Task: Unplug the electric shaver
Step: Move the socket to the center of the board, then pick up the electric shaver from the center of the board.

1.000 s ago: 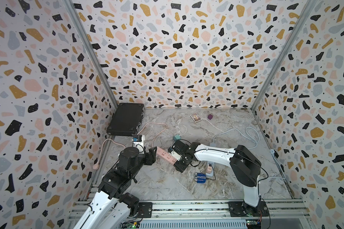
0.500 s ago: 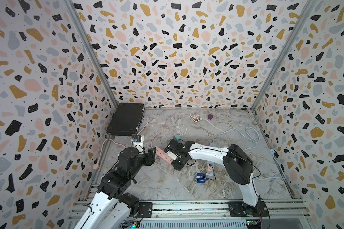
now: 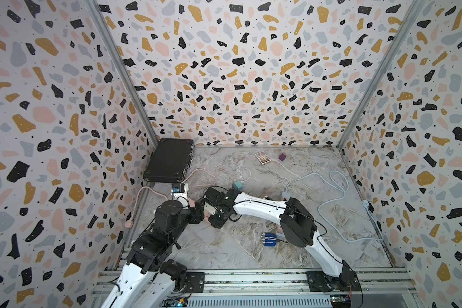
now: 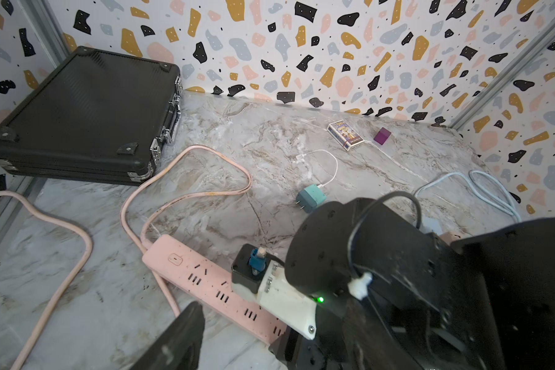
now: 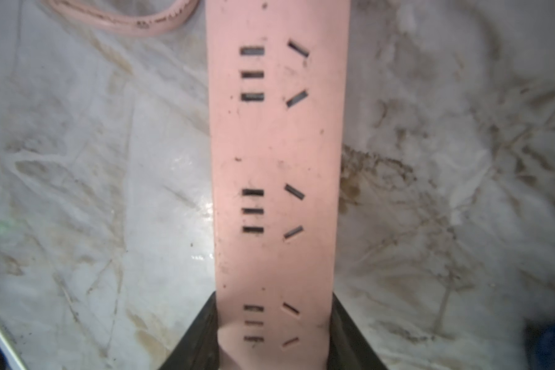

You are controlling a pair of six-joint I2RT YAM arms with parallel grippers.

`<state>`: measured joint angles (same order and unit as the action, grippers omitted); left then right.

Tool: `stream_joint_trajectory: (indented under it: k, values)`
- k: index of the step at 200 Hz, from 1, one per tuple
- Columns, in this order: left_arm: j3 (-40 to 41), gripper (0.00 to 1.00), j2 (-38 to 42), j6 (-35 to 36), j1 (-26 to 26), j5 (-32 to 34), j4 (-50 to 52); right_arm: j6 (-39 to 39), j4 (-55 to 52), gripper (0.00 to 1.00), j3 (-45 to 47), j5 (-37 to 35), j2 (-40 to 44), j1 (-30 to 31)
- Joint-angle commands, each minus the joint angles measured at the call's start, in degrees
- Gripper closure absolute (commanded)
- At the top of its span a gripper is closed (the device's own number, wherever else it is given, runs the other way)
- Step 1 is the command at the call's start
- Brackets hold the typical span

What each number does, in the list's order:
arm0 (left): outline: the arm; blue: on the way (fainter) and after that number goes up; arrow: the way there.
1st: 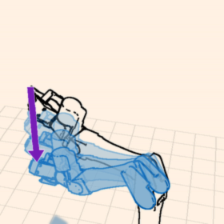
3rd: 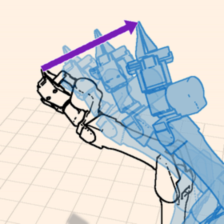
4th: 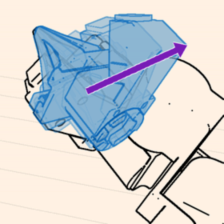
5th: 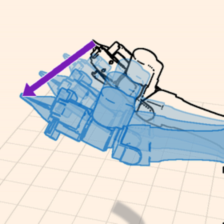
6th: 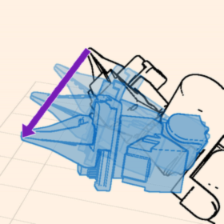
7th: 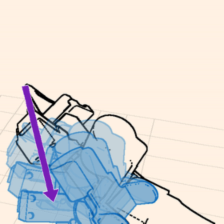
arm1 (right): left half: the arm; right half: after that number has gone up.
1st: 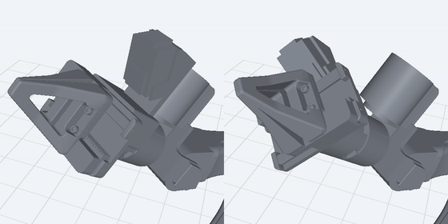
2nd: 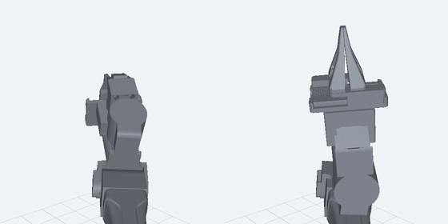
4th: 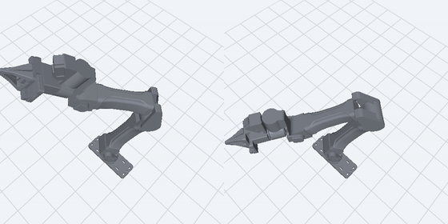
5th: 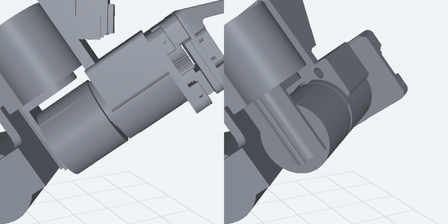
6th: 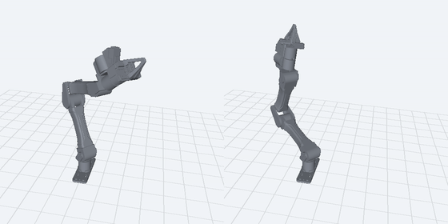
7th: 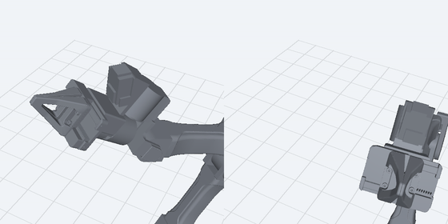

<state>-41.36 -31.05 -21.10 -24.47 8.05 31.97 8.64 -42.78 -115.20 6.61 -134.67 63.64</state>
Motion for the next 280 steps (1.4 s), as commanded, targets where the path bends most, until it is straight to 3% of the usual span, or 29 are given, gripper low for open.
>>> stream_joint_trajectory:
  k: [1, 50, 98, 131, 157, 192, 198, 201, 243, 280]
  values:
    - [-2.23, 0.3, 0.08, 1.04, 0.18, 0.63, -0.68, -0.76, -2.05, 0.63, -5.67, -1.79, -0.58, -0.37]
    - [-2.14, 0.3, -0.07, 0.98, 0.3, 0.26, -0.76, -0.06, -4.14, 0.59, -13.57, -1.6, -5.64, -2.06]
    - [-2.05, 0.3, -0.33, 0.96, 0.3, 0.42, -0.78, -1.44, -3.4, 0.35, -14.1, -2.84, -4.37, -3.33]
    - [-2.4, 0.29, -0.33, 0.95, 0.33, 0.92, -0.6, -0.94, 5.05, 0.32, 0.43, -6.1, 7.68, -3.97]
    - [-1.99, 0.28, -0.84, 0.98, 0.37, -0.87, -1.71, 0.14, 9.48, 0.31, 13.71, -8.74, 20.06, -8.04]
    - [0.45, 0.25, -2.77, 4.17, 0.34, -13.85, -8.34, 0.06, 5.62, 0.29, 26.4, -15.11, 33.57, -10.46]
    - [1.58, 0.04, -2.79, 4.37, 0.3, -16.85, -10.96, 0.38, 5.08, 0.29, 28.95, -15.95, 35.52, -10.95]
    - [2.18, 0.0, -2.74, 4.36, 0.23, -18.02, -12.15, 0.9, 4.82, 0.29, 30.13, -16.47, 36.63, -11.33]
    - [5.63, 0.0, -7.84, 2.27, 0.13, -30.1, -21.16, 8.28, 5.3, 0.28, 49.7, -15.18, 51.01, -18.04]
    - [5.03, 0.0, -13.97, 4.92, -4.28, -30.45, -23.89, 12.49, -0.15, 0.27, 55.48, -15.36, 52.17, -19.95]
